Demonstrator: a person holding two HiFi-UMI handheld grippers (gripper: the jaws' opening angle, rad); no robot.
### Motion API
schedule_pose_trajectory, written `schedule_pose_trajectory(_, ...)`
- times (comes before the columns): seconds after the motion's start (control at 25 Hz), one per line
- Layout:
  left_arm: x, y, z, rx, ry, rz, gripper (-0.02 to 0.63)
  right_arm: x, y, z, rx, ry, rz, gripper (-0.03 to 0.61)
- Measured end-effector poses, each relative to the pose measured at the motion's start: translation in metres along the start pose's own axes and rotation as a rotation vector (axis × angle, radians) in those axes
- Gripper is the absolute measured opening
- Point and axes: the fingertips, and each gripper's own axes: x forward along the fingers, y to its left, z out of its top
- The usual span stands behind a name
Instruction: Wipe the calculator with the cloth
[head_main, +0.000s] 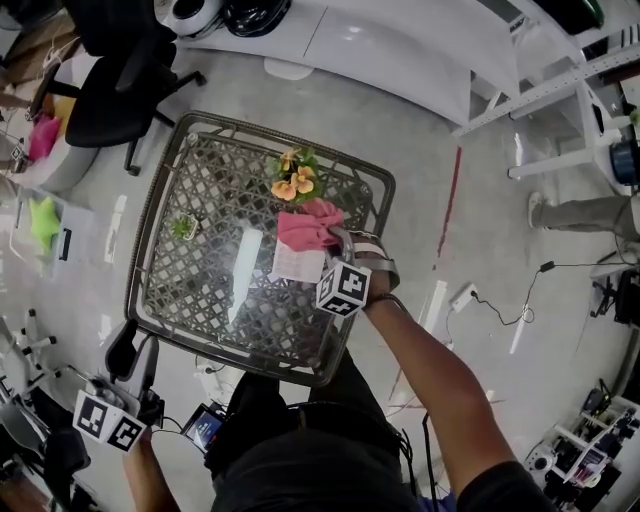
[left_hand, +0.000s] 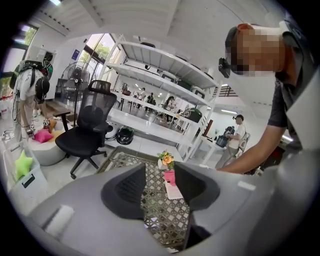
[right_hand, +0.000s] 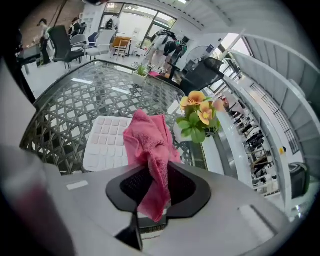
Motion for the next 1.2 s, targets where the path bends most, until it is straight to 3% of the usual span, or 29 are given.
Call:
schedule_pose_trajectory(0.08,0.002,-0.002,0.002,0.005,0.002,-0.005,0.190,-0.004,-0.004,-0.011,0.071,0.018,-0.010,0.083)
schedule_pose_trajectory(0.16,0.004,-0.004,0.004,0.010,0.003,-0.011,0.190,-0.010,-0.010,-0.020,0.212,0.024,-0.013,0.083)
schedule_pose_trajectory(0.36,0.003,-0.007,0.007,0.019,0.004,-0.015,0.190,-0.028,-0.023,-0.030,0.866,-0.028,0.006,0.083)
schedule_pose_trajectory(0.56,0.001,-0.007,0.003,0.022,0.006,-0.019,0.192,-0.033,-0.016,-0.030,1.088,-0.016,-0.024,0.083)
schedule_pose_trajectory(0.72,-0.005,-0.003,0.001,0.017,0.010,-0.011,0.190,-0.023,-0.001,-0.028,1.161,0.007,-0.023,0.083)
schedule_pose_trajectory(1.2,-0.036,0.028,-0.013,-0.017,-0.003,0.037,0.192,0.001,0.019,0.012,1.117,0.047,0.002,0.083)
